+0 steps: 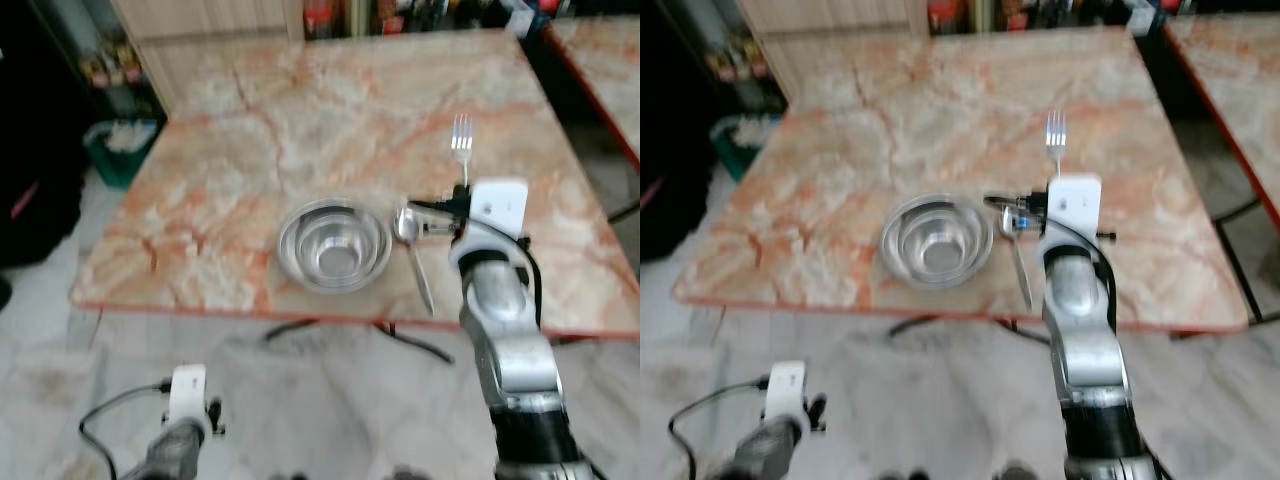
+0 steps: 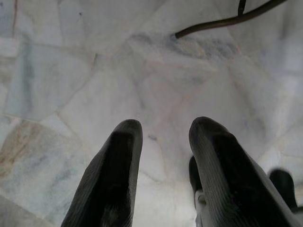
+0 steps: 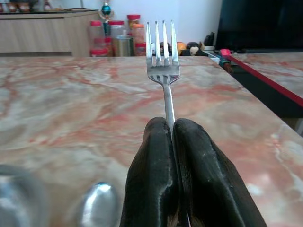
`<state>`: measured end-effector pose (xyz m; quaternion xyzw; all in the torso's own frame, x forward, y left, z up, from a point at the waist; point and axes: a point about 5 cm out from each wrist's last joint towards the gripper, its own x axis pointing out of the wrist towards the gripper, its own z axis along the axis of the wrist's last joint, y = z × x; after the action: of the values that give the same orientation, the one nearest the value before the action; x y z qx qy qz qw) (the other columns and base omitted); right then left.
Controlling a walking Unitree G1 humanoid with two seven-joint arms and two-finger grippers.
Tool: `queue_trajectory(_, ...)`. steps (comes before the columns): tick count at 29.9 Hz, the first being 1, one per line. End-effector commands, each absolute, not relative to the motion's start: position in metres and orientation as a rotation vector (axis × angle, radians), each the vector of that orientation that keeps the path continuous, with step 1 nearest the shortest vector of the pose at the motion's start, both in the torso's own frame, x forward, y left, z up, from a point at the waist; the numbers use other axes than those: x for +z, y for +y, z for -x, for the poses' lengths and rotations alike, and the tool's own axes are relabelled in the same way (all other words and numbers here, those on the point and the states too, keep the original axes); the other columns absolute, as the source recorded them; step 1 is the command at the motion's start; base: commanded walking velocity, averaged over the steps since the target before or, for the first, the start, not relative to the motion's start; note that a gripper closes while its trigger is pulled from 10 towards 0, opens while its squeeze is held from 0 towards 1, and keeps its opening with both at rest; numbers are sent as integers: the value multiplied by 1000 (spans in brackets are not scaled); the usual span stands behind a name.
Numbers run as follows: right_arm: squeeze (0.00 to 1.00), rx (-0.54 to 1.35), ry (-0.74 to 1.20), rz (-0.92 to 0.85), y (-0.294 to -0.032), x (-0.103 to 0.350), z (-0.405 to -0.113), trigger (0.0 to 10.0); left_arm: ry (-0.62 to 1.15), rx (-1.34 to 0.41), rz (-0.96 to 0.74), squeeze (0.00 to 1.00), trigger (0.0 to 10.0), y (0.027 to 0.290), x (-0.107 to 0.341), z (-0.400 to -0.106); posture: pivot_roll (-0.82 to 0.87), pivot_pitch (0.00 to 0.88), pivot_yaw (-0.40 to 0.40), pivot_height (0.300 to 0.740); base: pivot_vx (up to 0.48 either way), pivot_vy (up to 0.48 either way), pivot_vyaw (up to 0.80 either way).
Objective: Setting the table
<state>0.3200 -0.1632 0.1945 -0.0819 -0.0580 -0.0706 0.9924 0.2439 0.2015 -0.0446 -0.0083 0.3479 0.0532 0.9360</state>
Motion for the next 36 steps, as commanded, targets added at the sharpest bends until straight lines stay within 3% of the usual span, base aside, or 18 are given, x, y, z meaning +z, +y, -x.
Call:
queue_trajectory(1,0,-150,-101,162,-166,193,-316,10000,738,110,34,0,10000,199,-50,-237,-145,156,103,740,0,0,0)
queue_trajectory(4,0,-157,-65,150,-167,186,-312,10000,741,109,31,0,10000,200,-50,-236,-151,147,104,740,0,0,0)
queue_trajectory(5,0,-172,1,71,-169,174,-309,10000,744,108,30,0,10000,201,-51,-236,-150,143,103,740,0,0,0)
queue_trajectory(21,0,-159,188,-9,-181,141,-320,10000,754,109,34,0,10000,200,-53,-233,-149,142,102,740,0,0,0)
queue_trajectory(36,0,-164,261,54,-197,133,-331,10000,756,116,44,0,10000,199,-53,-232,-138,164,95,740,0,0,0)
